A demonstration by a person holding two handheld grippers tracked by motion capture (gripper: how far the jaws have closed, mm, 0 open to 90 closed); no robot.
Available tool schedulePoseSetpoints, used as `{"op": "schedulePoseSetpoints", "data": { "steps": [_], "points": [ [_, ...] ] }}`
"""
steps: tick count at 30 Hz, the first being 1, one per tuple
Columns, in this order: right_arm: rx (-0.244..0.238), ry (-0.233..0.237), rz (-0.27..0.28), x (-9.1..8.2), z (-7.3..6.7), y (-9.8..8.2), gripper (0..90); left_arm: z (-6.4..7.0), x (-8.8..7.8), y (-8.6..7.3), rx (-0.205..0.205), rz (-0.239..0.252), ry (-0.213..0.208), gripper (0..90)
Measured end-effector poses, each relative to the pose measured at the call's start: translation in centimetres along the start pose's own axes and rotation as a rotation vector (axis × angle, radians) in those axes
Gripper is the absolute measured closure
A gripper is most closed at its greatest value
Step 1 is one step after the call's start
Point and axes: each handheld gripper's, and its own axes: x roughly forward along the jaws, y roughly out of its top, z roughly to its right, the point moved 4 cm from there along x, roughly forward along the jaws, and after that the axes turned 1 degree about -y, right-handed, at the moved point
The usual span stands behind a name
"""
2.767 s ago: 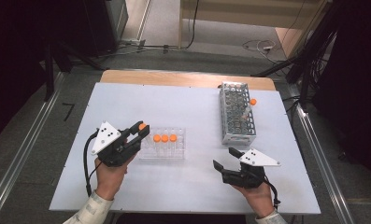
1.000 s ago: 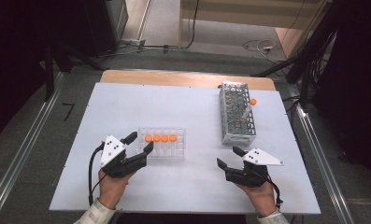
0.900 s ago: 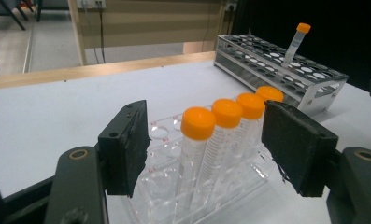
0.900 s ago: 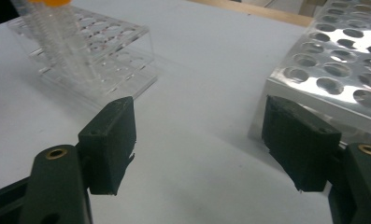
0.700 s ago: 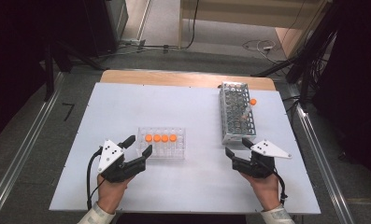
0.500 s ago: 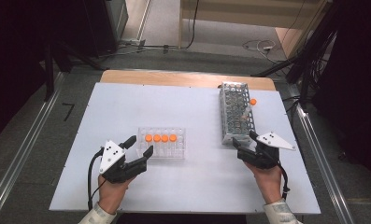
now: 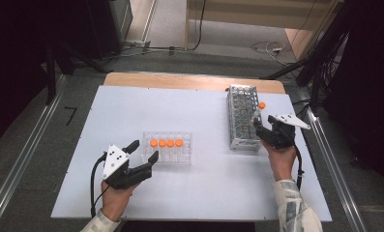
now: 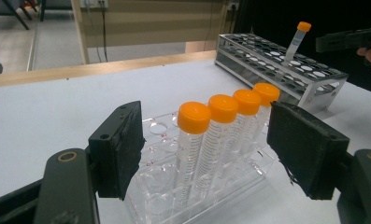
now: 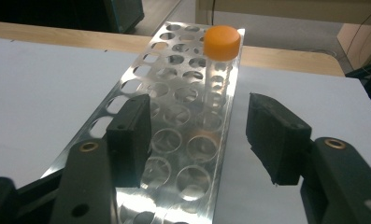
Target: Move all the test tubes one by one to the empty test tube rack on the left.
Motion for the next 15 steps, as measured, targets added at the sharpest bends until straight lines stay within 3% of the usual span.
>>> {"op": "schedulePoseSetpoints", "data": {
  "steps": [7, 15],
  "points": [
    [-0.016, 0.016, -0.01, 2.4, 1.1, 1.1, 50.4, -0.1, 0.0, 0.0, -0.004, 0.002, 0.0, 27.2],
    [-0.031, 0.052, -0.042, 4.0, 1.8, 1.4, 57.6, -0.1, -0.1, 0.0, -0.004, 0.003, 0.0, 27.4]
  ]
}}
